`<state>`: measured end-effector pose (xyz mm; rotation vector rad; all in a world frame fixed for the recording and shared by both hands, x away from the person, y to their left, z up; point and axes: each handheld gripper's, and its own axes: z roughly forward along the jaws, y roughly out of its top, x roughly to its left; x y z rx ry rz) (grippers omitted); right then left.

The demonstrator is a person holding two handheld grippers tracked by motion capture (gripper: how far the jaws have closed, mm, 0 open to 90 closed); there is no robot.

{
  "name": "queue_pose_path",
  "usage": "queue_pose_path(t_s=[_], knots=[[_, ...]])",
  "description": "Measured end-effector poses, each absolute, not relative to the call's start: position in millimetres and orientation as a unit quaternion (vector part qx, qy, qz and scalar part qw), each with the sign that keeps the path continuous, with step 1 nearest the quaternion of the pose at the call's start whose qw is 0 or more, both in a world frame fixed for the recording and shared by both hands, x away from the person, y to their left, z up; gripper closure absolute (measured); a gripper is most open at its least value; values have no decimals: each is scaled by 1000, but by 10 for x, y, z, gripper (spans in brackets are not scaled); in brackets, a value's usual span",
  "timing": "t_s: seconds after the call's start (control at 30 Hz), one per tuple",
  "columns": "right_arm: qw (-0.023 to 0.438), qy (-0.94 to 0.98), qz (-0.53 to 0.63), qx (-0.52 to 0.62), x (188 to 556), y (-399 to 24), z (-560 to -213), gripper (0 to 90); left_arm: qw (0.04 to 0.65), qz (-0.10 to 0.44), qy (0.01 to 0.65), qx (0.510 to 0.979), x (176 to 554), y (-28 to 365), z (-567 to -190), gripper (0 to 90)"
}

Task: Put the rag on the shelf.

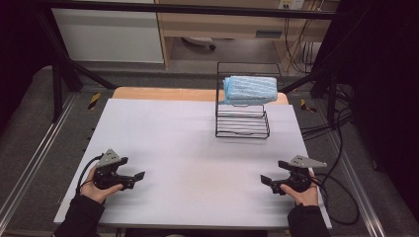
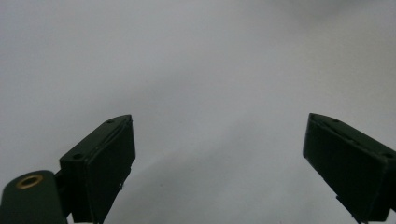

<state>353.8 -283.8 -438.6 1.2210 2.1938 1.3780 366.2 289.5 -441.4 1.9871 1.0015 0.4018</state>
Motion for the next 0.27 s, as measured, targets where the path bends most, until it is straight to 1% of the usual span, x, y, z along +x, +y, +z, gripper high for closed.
queue_pose_path(t_s=[0.27], knots=[[135,764,471,420,3524,-2816,-4416,7,421,166,406,794,3642,2946,-4449,95]])
